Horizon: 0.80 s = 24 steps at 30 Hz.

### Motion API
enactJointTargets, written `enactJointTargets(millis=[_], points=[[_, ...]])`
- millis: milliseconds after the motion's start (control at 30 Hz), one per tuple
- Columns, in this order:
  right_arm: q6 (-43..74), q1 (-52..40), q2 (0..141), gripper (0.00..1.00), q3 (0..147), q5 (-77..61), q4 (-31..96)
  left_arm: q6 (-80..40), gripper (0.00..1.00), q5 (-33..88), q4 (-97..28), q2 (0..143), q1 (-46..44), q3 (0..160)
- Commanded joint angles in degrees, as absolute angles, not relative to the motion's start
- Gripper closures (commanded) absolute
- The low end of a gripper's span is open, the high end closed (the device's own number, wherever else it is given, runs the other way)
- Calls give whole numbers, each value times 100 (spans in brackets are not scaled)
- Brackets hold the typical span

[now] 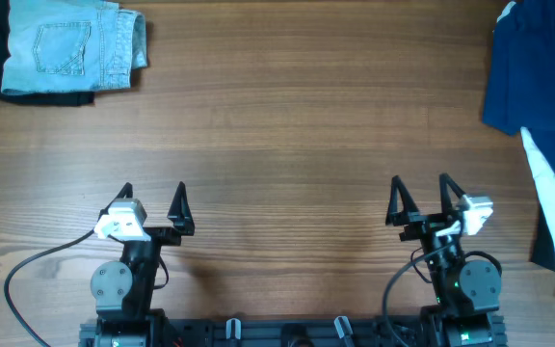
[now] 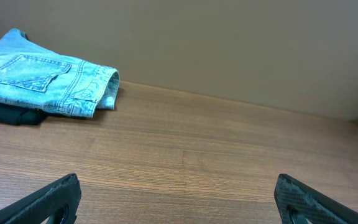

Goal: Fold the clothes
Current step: 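Reach the right gripper to the teal polo shirt pile at right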

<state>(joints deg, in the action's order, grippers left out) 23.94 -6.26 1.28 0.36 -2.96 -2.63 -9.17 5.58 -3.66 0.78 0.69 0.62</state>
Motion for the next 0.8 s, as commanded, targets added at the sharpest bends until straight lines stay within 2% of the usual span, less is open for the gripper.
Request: enactJointTargets(millis=[0, 67, 133, 233, 300, 433, 600, 767], points=[[5035, -613, 139, 0, 30, -362, -314, -947, 0, 502, -397, 27, 25, 32], [6309, -613, 141, 0, 30, -259, -250, -947, 0, 502, -397, 27, 25, 32], [7039, -613, 139, 0, 30, -252, -320, -947, 0, 502, -397, 27, 25, 32], [7314, -613, 141, 0, 30, -287, -792, -947, 0, 502, -397, 27, 25, 32], [6851, -613, 141, 0, 32, -458, -1422, -947, 0, 502, -397, 27, 25, 32], [5218, -613, 141, 0, 75, -622, -2576, -947, 0, 502, -397, 27, 25, 32], [3400, -613, 447, 0, 572, -576, -2567, -947, 0, 502, -397, 27, 25, 32], [2051, -613, 1697, 0, 1546, -283, -2567, -947, 0, 502, -397, 27, 25, 32]])
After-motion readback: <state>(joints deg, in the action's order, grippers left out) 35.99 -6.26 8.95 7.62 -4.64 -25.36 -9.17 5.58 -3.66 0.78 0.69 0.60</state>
